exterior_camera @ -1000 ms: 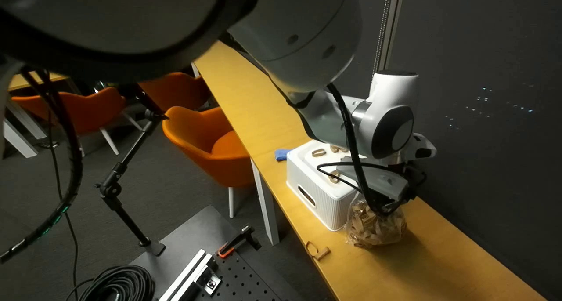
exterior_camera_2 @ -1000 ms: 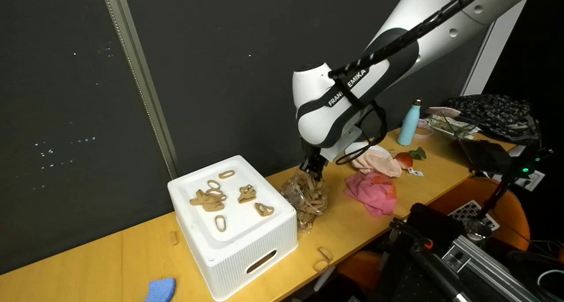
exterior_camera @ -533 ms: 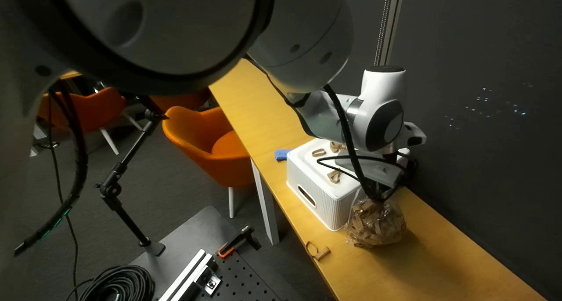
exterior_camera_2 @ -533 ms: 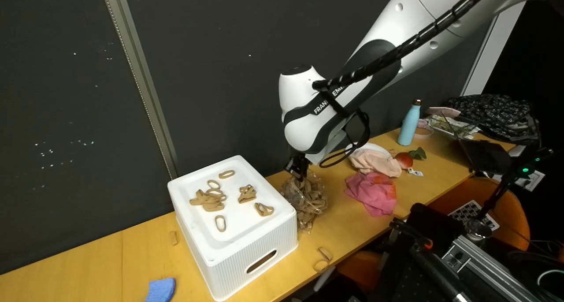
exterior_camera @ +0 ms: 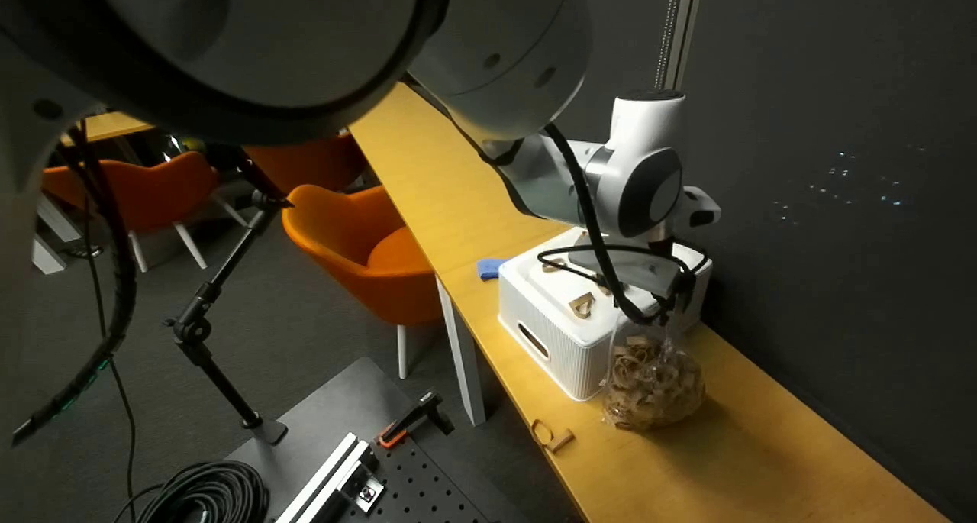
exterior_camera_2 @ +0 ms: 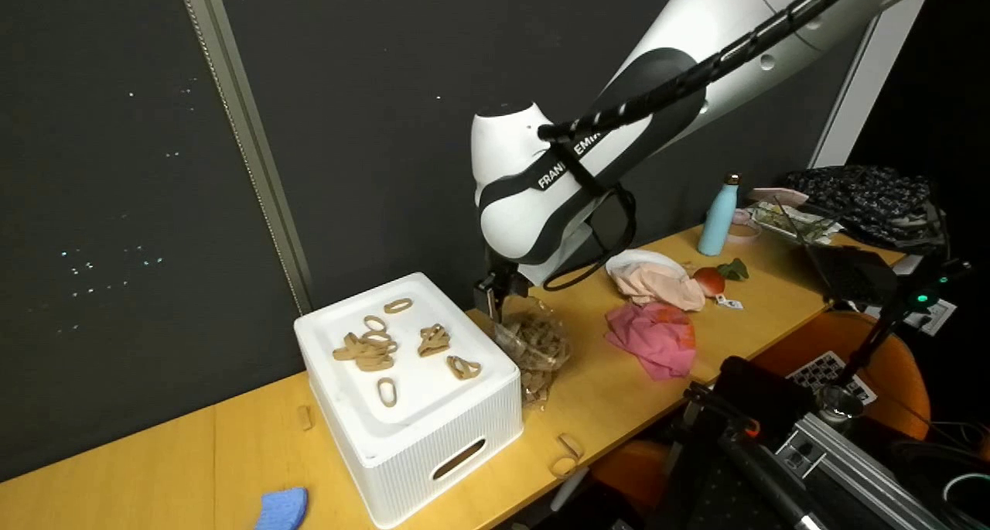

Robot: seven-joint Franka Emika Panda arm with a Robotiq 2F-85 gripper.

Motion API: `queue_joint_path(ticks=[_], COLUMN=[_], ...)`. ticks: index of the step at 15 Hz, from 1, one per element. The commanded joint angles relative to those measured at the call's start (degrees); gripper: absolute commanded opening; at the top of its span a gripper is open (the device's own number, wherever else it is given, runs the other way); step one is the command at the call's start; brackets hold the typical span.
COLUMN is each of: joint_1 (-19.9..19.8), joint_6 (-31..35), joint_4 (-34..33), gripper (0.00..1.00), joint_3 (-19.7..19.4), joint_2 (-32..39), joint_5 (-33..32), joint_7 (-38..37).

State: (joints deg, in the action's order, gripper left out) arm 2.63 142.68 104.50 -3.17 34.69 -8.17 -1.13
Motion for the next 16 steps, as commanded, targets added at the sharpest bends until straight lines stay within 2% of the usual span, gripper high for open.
queue_joint_path(ticks=[1, 6, 9, 16], joint_1=[-0.43, -2.18, -2.80, 0.09], joint_6=[-1.83, -3.28, -3.25, -10.25], joint_4=[-1.36, -9.86, -17.72, -38.09], gripper=[1.00, 1.00, 1.00, 1.00], joint_3=[2.92, 6.95, 8.27, 9.67], joint_2=[-1.64, 4.09, 10.66, 23.61], joint_5=[1.21, 4.45, 5.01, 3.52], joint_7=[3.32, 10.28, 15.09, 20.36])
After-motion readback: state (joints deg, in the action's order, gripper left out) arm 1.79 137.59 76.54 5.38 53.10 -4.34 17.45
